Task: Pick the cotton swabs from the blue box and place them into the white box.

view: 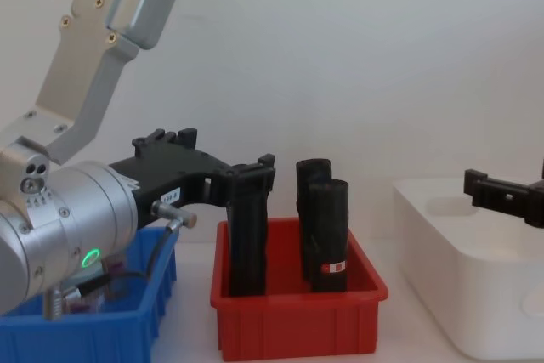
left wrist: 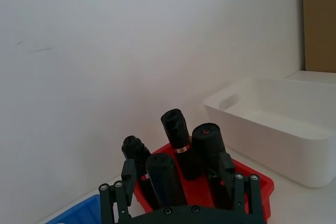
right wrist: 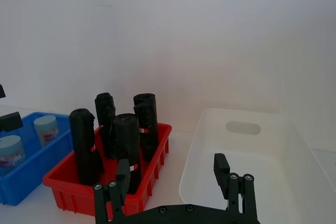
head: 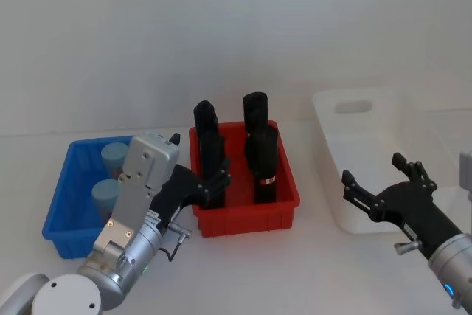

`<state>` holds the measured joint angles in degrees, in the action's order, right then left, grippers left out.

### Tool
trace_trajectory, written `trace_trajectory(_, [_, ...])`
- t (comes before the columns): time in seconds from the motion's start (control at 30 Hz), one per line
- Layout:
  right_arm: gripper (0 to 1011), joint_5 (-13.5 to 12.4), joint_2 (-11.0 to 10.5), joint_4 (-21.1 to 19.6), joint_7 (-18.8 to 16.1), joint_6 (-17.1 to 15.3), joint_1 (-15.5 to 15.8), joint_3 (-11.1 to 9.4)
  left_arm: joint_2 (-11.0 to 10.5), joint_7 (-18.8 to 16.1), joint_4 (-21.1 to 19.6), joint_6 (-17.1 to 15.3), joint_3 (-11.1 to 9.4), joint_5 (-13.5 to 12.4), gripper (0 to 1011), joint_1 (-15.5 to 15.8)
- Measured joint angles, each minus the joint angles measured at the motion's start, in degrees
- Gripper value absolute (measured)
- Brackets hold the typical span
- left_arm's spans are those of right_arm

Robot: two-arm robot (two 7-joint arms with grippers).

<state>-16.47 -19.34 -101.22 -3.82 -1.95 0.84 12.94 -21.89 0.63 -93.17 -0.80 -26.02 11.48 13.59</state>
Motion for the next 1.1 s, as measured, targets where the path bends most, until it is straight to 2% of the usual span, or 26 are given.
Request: trace_trajectory(1.1, [1001, 0.0, 0.0, 0.0, 0.0, 0.0, 0.0, 0.0, 0.0, 0.0, 0.0, 0.0, 0.0, 0.0, 1004, 0.0])
